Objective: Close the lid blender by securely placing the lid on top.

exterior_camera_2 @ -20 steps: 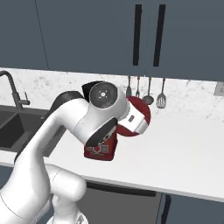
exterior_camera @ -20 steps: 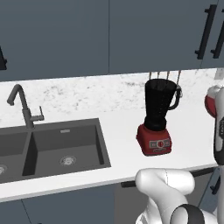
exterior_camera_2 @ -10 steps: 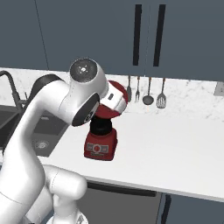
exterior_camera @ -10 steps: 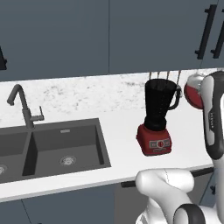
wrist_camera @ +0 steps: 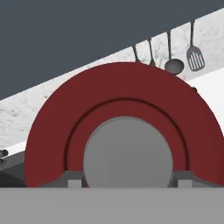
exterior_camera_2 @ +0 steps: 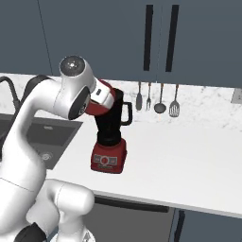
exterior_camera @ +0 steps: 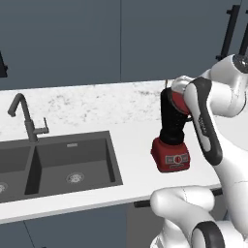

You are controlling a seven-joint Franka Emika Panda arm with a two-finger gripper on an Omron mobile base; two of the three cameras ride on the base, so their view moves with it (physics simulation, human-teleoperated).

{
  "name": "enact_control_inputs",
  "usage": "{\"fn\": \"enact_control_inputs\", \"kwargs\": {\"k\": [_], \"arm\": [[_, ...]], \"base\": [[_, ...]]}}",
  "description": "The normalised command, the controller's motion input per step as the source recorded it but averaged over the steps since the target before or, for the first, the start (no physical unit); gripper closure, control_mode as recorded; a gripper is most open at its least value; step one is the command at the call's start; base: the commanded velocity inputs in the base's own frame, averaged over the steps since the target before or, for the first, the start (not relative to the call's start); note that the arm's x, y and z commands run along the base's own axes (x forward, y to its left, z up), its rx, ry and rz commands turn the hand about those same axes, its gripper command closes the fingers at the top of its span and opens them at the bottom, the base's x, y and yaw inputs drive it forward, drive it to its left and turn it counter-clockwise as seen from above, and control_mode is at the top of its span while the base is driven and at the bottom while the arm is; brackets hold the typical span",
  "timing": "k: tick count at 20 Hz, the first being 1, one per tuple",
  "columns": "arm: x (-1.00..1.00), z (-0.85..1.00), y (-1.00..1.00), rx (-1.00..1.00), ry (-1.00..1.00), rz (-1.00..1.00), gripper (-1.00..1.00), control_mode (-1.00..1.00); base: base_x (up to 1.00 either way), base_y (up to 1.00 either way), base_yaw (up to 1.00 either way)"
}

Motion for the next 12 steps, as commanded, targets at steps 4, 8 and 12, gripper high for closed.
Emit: {"fn": "enact_control_inputs", "kwargs": {"k": [4, 8, 12], "arm": [[0.69, 0.12, 0.15, 0.00, 0.00, 0.03, 1.00, -1.00], [0.52, 0.22, 0.00, 0.00, 0.00, 0.03, 1.00, -1.00], [0.33, 0.20, 0.00, 0.00, 0.00, 0.00, 1.00, -1.00]], "base": [[0.00, 0.00, 0.00], [0.00, 0.00, 0.00], [0.00, 0.00, 0.00]]}}
